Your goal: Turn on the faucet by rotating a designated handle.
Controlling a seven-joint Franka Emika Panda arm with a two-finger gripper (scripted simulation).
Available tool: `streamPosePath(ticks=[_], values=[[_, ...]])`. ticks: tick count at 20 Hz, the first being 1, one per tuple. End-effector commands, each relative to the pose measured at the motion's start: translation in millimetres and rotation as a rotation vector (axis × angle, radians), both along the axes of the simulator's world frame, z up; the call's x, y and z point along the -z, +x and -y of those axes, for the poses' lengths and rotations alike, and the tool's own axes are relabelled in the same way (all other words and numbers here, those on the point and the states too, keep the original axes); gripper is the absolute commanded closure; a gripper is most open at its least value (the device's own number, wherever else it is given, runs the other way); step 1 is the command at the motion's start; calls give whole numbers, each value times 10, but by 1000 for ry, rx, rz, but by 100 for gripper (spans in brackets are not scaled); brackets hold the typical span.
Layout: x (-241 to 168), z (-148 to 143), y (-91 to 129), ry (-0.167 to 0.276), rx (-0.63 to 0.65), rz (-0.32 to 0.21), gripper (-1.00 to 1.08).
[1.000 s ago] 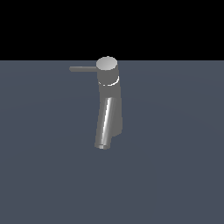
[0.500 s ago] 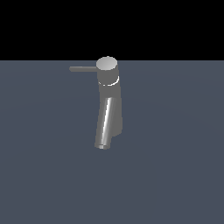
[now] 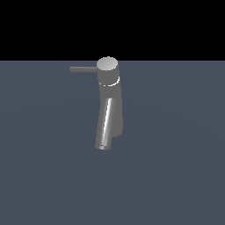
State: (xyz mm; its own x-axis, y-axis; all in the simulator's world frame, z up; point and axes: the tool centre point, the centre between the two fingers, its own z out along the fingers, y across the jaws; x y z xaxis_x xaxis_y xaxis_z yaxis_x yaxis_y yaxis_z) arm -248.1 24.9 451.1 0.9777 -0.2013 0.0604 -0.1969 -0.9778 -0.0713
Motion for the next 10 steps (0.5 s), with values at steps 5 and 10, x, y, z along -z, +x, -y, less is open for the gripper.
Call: streamPosePath(ticks=[5,10], values=[[257,-183,124,47,172,49,108],[451,-322,257,84,309,89,108]])
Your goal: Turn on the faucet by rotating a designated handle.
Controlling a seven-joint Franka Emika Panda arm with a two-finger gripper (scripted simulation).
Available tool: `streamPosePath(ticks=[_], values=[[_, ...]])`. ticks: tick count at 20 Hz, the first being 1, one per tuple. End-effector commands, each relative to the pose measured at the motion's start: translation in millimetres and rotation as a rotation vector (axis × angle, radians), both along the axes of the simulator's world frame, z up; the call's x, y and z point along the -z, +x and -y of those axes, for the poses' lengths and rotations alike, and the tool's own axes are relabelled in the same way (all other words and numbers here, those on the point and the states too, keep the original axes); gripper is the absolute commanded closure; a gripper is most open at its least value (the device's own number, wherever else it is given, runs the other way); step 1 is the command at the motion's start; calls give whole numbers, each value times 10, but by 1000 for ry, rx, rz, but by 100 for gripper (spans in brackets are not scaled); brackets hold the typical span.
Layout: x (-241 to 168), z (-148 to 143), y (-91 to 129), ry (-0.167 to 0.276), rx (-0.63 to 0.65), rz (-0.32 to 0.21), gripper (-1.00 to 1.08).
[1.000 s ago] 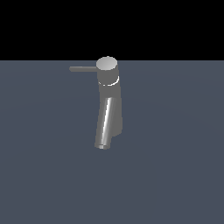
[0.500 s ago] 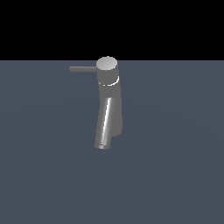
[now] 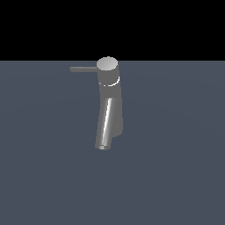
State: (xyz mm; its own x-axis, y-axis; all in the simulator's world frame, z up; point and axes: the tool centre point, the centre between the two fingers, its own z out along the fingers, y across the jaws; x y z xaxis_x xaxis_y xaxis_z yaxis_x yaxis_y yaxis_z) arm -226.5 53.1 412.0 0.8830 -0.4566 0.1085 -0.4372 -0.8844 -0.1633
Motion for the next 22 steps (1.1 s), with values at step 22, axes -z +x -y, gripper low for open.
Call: streamPosePath(ticks=[22], values=[[737,-458,860,168,605,180,108]])
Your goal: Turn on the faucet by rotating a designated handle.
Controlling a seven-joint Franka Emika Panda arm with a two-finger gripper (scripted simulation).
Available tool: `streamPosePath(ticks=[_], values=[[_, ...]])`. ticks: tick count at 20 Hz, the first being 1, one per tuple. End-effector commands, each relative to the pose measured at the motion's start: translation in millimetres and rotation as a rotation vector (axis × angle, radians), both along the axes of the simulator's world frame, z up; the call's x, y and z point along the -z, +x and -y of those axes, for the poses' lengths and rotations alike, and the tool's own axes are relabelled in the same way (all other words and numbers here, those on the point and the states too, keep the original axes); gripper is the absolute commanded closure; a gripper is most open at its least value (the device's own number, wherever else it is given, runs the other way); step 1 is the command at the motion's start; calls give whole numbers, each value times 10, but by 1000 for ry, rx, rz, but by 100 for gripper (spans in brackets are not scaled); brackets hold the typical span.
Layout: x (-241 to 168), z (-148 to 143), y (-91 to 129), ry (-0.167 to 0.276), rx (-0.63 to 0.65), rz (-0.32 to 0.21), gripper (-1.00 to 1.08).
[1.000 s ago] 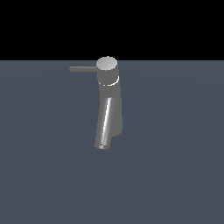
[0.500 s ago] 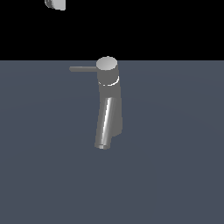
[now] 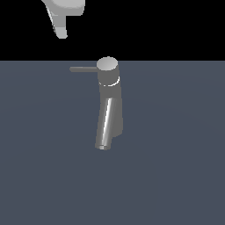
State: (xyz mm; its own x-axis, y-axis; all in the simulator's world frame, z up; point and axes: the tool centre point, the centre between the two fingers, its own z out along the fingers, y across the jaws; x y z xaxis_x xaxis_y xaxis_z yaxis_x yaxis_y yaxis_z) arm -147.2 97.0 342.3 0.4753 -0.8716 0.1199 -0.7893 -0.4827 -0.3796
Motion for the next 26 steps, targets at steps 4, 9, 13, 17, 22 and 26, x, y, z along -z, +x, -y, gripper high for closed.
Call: streamPosePath(ticks=[4,9,13,17,22,26], values=[[135,-53,244,40,135,42,108],[235,-72,456,71,246,75,108],[301,-71,611,93,324,99,108],[356,-59,752,112,396,120,108],[413,-31,907,132,474,143,108],[447,-6,998,142,521,156,108]])
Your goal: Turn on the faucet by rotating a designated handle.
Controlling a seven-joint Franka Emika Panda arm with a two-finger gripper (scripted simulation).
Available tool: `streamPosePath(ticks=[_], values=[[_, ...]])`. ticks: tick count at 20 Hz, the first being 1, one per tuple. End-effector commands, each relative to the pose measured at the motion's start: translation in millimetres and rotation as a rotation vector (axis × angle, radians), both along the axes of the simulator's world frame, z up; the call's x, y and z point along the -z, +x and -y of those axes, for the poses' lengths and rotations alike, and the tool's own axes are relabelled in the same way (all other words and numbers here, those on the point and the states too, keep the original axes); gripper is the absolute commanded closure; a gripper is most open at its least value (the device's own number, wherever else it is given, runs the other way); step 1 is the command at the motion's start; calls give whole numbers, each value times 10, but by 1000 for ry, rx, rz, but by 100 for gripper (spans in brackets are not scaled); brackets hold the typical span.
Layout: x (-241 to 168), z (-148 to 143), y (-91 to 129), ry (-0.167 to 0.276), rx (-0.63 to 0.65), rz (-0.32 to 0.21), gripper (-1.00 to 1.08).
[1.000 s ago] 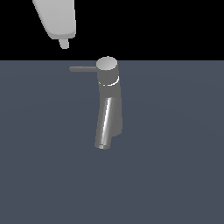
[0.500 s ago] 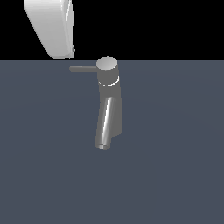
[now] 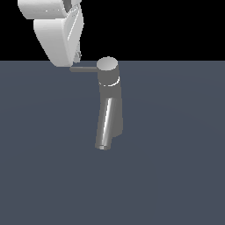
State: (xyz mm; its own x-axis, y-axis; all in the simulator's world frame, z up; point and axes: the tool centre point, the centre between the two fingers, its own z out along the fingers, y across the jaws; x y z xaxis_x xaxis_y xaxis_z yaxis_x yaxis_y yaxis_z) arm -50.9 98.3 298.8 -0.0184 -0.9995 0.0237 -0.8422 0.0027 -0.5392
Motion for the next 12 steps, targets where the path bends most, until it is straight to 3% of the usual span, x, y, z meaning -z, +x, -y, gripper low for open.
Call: streamPosePath(ticks=[1,12], values=[[18,12,54,7,28,8,108],[61,58,172,17,91,24,108]])
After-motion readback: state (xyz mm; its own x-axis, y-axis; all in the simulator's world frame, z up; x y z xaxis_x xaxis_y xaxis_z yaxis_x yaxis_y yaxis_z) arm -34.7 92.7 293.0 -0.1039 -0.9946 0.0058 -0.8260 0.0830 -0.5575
